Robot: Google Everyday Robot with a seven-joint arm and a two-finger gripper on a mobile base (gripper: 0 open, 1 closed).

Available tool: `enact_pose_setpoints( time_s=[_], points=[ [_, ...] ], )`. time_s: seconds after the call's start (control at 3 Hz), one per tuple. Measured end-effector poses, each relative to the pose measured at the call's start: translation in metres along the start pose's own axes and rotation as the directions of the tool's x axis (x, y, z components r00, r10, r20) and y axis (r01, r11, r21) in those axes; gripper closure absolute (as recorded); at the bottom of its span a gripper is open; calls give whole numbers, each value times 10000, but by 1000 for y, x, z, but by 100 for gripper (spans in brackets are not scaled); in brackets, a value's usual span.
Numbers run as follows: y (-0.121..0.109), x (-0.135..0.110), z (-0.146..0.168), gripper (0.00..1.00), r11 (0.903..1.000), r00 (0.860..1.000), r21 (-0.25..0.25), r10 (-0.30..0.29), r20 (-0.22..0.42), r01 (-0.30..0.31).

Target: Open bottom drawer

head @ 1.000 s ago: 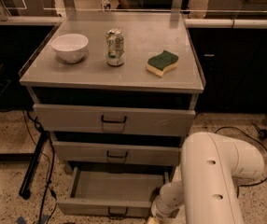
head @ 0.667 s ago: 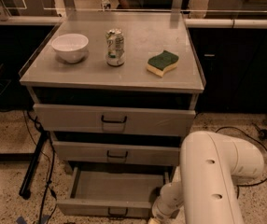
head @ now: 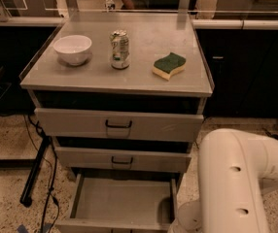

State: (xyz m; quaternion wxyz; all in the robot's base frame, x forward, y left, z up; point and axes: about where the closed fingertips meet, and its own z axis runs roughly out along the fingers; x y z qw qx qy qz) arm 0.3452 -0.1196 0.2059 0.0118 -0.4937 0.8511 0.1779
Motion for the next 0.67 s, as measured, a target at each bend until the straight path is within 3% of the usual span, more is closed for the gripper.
enact_pose_setpoints(
  time_s=[0.33,0.67],
  points=[
    [40,29,-29,0,9980,9980,-110,624,69,-624],
    [49,35,-30,0,9980,9982,-233,592,-53,-593]
  ],
)
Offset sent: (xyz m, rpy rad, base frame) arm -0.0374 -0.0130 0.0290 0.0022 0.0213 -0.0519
